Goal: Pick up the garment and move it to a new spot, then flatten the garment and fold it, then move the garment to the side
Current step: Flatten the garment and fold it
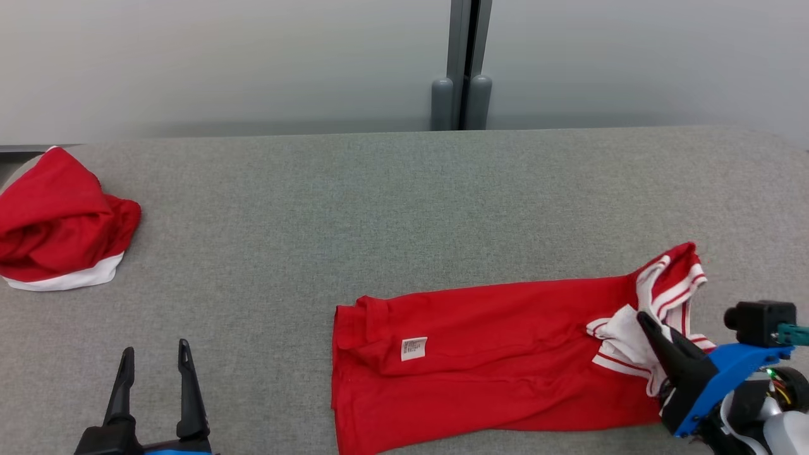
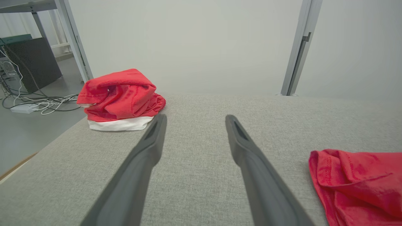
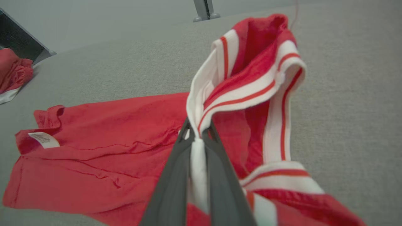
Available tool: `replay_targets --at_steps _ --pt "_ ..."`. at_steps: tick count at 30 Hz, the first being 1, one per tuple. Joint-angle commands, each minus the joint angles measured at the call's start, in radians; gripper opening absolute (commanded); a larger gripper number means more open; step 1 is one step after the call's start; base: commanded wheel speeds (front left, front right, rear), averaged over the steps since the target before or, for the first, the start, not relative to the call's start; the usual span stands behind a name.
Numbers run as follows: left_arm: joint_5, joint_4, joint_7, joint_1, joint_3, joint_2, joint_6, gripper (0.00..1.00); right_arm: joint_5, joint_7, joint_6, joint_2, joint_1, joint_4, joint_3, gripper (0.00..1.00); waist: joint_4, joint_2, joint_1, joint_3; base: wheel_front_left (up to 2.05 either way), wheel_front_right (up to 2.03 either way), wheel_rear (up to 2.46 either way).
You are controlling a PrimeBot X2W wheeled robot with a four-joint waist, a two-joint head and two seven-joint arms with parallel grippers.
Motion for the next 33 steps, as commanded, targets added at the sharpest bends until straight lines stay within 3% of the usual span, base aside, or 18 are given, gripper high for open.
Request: replay_targets --at_steps 1,9,16,23,31,32,33 --pt "-0.004 -0.002 -0.004 -0.010 0.005 -0.001 0.003 1.00 0.003 0.012 0.001 0.007 0.009 -0.030 0.011 0.00 0.002 0.0000 0.0000 0.004 0.00 0.00 0.00" --pt "-0.004 0.008 -0.004 -0.036 -0.006 -0.001 0.000 1.00 -0.020 0.093 0.001 0.064 -0.035 -0.175 0.117 0.00 0.026 0.0000 0.0000 0.016 0.00 0.00 0.00" --pt "-0.003 0.012 -0.004 -0.038 -0.012 -0.001 0.003 1.00 -0.019 0.130 0.001 0.121 -0.079 -0.217 0.248 0.00 0.048 0.0000 0.0000 0.019 0.00 0.00 0.00" --pt "-0.010 0.016 -0.004 -0.055 -0.020 -0.001 0.004 1.00 -0.011 0.123 0.001 0.184 -0.138 -0.190 0.383 0.00 0.063 0.0000 0.0000 0.033 0.00 0.00 0.00" --pt "-0.014 0.017 -0.004 -0.066 -0.042 -0.001 0.008 1.00 -0.009 0.078 0.001 0.243 -0.209 -0.078 0.465 0.02 0.081 0.0000 0.0000 0.046 0.00 0.00 0.00" --pt "-0.014 0.018 -0.004 -0.065 -0.045 -0.001 0.010 1.00 -0.004 0.069 0.001 0.249 -0.216 -0.062 0.469 0.48 0.082 0.0000 0.0000 0.046 0.00 0.00 0.00" --pt "-0.015 0.019 -0.004 -0.065 -0.045 -0.001 0.010 1.00 0.001 0.061 0.001 0.254 -0.221 -0.047 0.474 1.00 0.081 0.0000 0.0000 0.046 0.00 0.00 0.00"
